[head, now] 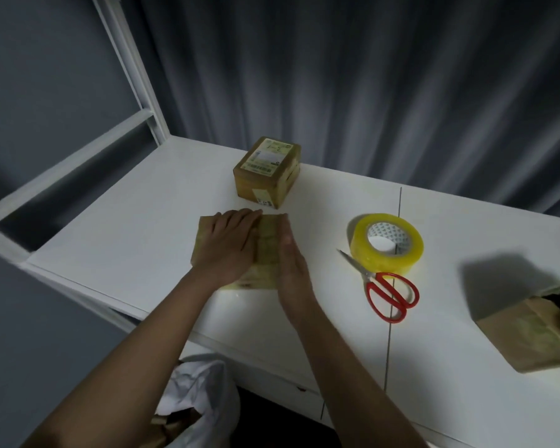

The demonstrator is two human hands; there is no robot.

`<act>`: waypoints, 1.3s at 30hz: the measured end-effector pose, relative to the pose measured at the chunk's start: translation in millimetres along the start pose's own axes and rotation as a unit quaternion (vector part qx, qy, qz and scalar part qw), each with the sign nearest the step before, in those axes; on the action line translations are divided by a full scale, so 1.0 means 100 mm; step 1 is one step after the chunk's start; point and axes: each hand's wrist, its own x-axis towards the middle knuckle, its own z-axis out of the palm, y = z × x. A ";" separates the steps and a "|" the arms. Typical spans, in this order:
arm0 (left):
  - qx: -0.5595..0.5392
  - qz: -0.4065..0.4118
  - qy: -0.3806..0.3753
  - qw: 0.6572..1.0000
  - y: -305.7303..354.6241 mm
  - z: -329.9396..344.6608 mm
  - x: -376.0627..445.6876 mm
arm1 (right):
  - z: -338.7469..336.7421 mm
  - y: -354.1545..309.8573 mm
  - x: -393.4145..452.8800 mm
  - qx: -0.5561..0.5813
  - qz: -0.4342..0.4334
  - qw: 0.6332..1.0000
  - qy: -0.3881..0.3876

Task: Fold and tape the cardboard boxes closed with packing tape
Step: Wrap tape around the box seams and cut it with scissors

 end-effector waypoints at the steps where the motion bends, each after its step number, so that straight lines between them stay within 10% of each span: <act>1: -0.005 -0.001 -0.002 1.000 0.00 0.00 -0.01 | 0.02 0.00 -0.01 0.006 -0.005 1.000 0.007; 15: 0.082 0.013 -0.006 0.997 -0.02 0.05 0.01 | -0.14 0.12 0.20 -0.018 0.146 0.987 -0.064; 23: 0.046 -0.004 -0.004 0.999 0.08 -0.05 -0.06 | -0.16 -0.16 0.01 -0.038 -0.056 0.998 -0.002; 32: 0.037 -0.010 -0.007 0.999 0.04 -0.06 -0.05 | -0.23 0.22 -0.07 -0.067 0.010 0.989 -0.131; 36: 0.059 0.007 0.005 0.998 0.00 -0.03 -0.03 | -0.46 0.18 -0.21 -0.233 0.100 0.947 -0.197; 39: 0.081 0.005 0.024 0.996 0.04 -0.03 -0.06 | -0.72 0.02 -0.25 -0.385 -0.048 0.918 -0.084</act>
